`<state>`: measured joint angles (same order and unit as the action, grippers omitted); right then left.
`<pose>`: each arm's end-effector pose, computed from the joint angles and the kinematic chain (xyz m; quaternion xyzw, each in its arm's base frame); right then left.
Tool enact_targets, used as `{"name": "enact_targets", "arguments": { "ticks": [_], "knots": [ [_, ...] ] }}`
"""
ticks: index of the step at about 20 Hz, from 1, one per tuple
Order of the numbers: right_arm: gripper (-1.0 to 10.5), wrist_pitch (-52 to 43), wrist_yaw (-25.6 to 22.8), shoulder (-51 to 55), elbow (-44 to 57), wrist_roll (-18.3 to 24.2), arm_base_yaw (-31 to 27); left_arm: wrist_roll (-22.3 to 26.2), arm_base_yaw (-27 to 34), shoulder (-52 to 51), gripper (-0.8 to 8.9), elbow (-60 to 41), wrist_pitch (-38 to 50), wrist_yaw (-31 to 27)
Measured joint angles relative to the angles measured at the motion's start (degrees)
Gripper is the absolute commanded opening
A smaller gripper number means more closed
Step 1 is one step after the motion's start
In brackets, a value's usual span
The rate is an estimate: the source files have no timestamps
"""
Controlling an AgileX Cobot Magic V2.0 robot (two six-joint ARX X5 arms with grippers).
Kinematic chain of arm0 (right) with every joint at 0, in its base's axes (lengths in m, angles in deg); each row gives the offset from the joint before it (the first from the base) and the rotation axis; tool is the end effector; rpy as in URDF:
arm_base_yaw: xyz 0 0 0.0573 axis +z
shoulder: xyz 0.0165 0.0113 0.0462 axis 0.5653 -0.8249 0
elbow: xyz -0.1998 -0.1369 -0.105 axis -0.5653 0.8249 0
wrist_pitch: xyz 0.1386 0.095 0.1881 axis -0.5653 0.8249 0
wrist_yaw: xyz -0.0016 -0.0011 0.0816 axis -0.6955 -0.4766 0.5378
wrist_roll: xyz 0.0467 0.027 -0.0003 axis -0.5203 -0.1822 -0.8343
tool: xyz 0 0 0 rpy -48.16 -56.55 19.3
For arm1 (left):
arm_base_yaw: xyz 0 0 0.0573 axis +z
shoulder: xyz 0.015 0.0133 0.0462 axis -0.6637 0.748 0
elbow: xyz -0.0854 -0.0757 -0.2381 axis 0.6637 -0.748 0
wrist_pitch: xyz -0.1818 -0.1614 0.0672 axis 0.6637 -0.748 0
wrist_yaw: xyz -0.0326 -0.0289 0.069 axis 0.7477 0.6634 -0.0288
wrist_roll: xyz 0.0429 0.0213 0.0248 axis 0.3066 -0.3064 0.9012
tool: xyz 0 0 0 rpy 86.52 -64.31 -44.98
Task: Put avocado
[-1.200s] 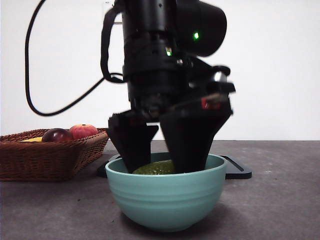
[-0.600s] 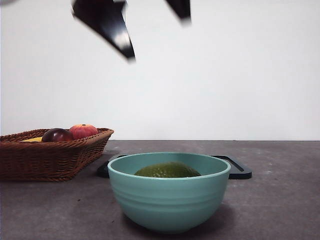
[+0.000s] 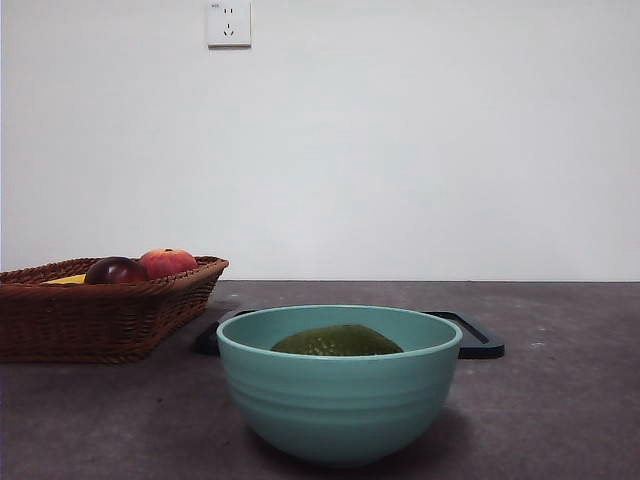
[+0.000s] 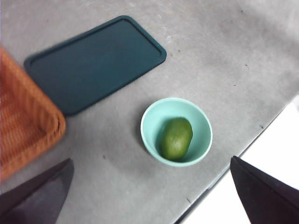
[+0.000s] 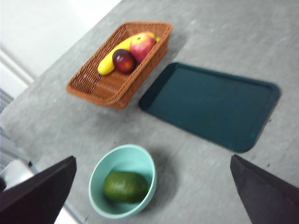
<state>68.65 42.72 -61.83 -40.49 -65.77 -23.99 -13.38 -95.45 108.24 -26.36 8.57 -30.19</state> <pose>0.1104 0.0371 0.3323 0.0962 0.2893 0.3544 0.8840 0.0754 -0.0993 0.3533 0.0588 0.3249 -0.3603 0.8724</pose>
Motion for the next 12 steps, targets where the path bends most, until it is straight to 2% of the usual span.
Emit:
{"name": "enact_targets", "arguments": {
  "ticks": [4,7,10,12],
  "knots": [
    [5.7,2.32,-0.35,-2.49,0.0,0.04,2.03,-3.52,0.0,-12.31,5.53,-10.19,0.28,-0.04],
    [5.7,3.65,-1.73,-4.85,0.0,0.07,4.35,-5.16,0.0,-18.84,5.53,-11.69,-0.44,-0.04],
    [5.7,3.8,-4.22,-8.59,0.0,-0.37,9.53,-5.77,0.0,-22.34,5.53,-11.69,-0.35,-0.04],
    [5.7,3.78,-7.56,-12.11,0.0,-2.54,14.4,-5.79,0.0,-23.52,5.53,-11.69,-0.35,-0.04]
  ]
}}
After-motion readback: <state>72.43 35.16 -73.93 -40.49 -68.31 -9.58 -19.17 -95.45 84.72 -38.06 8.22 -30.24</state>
